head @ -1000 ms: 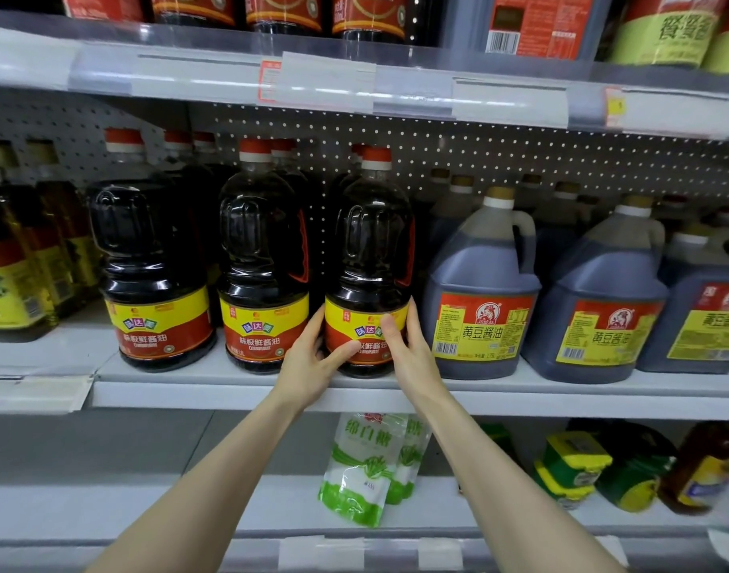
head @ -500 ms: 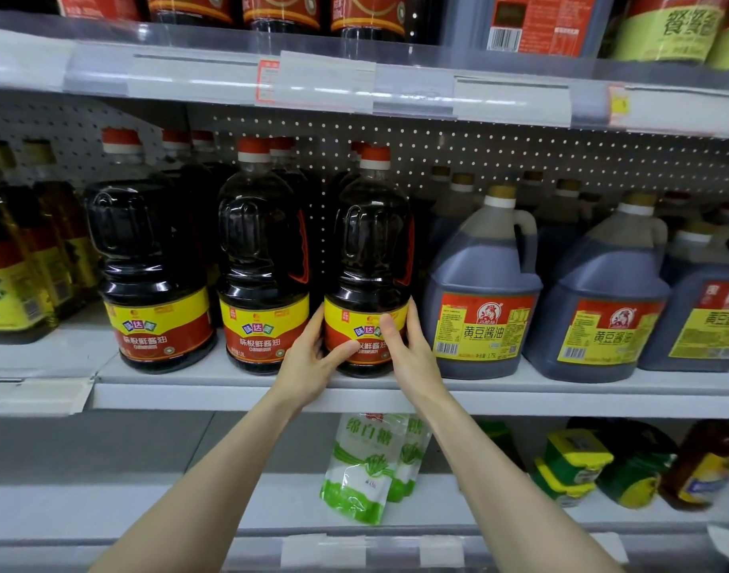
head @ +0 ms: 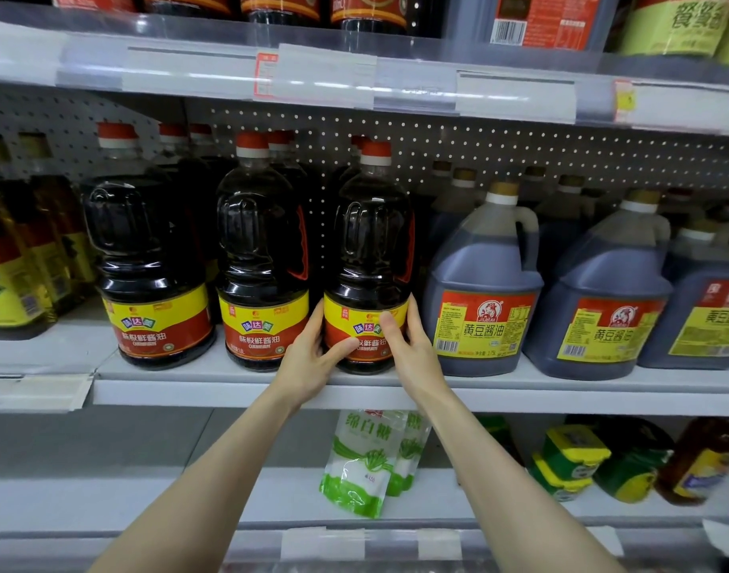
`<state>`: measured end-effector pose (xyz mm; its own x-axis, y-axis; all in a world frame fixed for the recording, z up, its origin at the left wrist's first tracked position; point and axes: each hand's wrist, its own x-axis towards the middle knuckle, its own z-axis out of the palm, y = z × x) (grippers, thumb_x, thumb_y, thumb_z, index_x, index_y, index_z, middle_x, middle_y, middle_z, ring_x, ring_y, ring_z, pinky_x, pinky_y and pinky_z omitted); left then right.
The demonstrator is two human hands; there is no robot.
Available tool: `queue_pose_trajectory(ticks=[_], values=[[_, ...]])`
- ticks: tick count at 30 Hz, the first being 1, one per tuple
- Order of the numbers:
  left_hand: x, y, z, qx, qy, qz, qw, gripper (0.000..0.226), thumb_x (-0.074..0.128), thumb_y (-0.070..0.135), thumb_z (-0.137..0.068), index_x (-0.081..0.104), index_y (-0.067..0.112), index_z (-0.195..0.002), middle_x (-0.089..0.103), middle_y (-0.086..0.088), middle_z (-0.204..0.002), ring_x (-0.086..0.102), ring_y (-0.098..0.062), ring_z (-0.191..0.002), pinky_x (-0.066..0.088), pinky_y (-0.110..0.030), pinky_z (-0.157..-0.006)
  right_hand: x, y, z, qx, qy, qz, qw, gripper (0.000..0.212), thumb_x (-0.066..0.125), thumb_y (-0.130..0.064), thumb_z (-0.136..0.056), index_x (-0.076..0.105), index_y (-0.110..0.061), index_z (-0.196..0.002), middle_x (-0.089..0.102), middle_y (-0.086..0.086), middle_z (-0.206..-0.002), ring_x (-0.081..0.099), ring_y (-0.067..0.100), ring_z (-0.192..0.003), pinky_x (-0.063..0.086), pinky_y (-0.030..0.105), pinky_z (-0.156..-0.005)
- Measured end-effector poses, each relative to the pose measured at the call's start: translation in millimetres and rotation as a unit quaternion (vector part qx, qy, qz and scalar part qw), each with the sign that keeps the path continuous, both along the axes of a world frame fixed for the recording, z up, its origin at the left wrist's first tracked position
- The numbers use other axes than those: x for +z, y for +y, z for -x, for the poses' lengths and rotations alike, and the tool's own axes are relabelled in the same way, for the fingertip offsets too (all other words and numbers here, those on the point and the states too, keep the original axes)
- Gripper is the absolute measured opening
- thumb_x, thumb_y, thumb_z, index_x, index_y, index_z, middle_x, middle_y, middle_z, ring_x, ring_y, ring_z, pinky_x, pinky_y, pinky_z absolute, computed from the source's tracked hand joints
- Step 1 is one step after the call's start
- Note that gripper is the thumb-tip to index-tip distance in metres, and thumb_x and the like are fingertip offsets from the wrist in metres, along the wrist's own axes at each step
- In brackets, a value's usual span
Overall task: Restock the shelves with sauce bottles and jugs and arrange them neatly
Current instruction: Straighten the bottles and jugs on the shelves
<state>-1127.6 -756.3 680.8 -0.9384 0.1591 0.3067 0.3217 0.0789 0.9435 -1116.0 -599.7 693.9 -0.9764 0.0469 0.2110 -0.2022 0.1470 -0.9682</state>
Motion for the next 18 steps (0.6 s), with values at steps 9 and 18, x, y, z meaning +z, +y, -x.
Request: queue_pose_trajectory(ticks=[9, 18], values=[[1.1, 0.3, 0.2, -0.004, -0.001, -0.007, 1.000, 0.068, 0.062, 0.008, -0.090, 0.027, 0.031, -0.144, 0.048, 0.021, -0.127, 0.049, 0.022, -0.108, 0.043, -0.005, -0.086, 0.8, -1.0, 0.6, -0.001, -0.004, -0.008, 1.000, 0.064, 0.044, -0.048, -0.097, 0.014, -0.040, -0.153, 0.042, -0.020, -0.131, 0.041, 0.003, -0.120, 0.038, 0.009, -0.081], [3.4, -0.2, -0.1, -0.012, -0.001, -0.015, 1.000, 0.068, 0.061, 0.006, -0.090, 0.026, 0.031, -0.142, 0.046, 0.011, -0.135, 0.048, 0.018, -0.113, 0.041, -0.005, -0.089, 1.7, 0.0, 0.6, 0.003, -0.004, -0.007, 1.000, 0.065, 0.046, -0.049, -0.095, 0.017, -0.040, -0.152, 0.045, -0.020, -0.133, 0.045, 0.002, -0.122, 0.041, 0.005, -0.078]])
